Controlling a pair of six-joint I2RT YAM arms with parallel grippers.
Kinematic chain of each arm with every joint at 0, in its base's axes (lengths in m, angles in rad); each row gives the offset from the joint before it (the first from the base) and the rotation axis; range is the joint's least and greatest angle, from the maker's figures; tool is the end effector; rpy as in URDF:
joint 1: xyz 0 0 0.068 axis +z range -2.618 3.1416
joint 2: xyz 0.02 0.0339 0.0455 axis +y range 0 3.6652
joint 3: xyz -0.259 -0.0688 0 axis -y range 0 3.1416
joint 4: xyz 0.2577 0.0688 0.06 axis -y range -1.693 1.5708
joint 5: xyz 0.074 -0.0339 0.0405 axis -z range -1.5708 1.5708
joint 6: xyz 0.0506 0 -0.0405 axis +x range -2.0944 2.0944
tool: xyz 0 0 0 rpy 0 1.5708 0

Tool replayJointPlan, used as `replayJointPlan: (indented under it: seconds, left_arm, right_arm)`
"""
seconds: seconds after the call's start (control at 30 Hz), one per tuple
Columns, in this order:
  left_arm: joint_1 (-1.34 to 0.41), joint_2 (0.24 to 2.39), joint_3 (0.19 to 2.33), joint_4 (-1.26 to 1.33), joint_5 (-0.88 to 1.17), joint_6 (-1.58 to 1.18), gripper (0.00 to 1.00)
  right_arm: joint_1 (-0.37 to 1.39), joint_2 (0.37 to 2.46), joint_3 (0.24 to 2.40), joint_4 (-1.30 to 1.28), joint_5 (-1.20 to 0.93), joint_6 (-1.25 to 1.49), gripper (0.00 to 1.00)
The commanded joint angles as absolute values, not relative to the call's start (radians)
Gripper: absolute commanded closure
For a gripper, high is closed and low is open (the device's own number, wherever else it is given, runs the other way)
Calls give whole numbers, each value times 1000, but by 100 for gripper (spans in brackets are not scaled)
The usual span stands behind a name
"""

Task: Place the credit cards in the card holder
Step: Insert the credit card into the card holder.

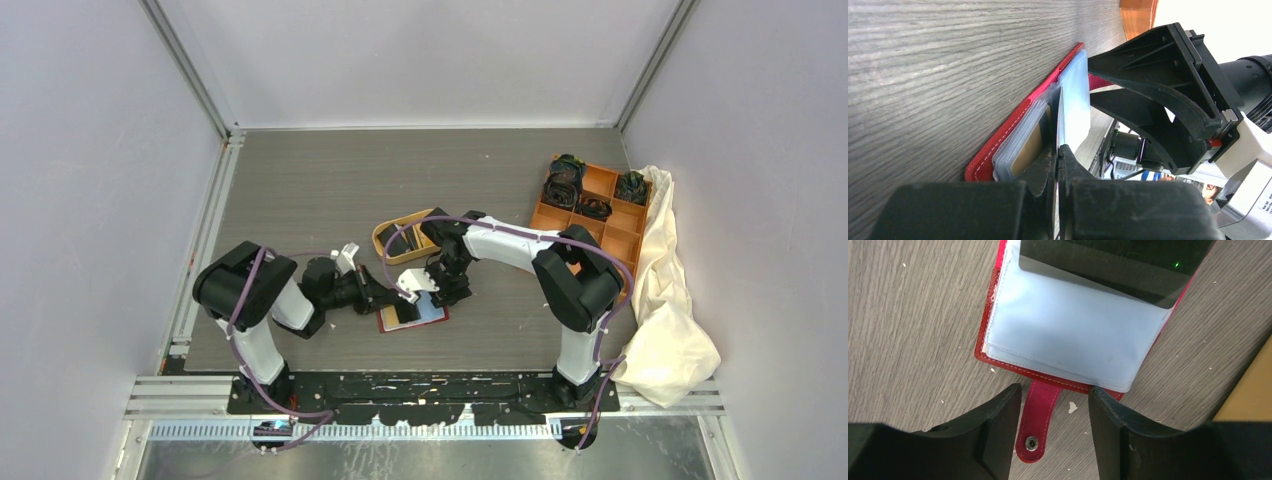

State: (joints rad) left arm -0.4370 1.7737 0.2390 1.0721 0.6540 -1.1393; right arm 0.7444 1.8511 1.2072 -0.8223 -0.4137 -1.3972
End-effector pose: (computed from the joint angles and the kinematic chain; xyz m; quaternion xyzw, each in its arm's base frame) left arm 0.2077 -0.1310 0.0609 -0.1183 0.8143 -0.5459 0.1577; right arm 0.2409 0.2496 0.1360 -0.8628 0.4591 0.1779 0.1142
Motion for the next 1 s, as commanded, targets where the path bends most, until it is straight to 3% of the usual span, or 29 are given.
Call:
replayJointPlan:
  seconds: [0.0,0.97]
  left_arm:
    - [-447,1832,225,1208,642,-1166,100]
    - [-480,1815,249,1071,639,-1198,100]
  right_arm:
    - [768,1882,1209,-860,-461,-1389,43]
    - [771,1881,1210,-861,-459,-1386,44]
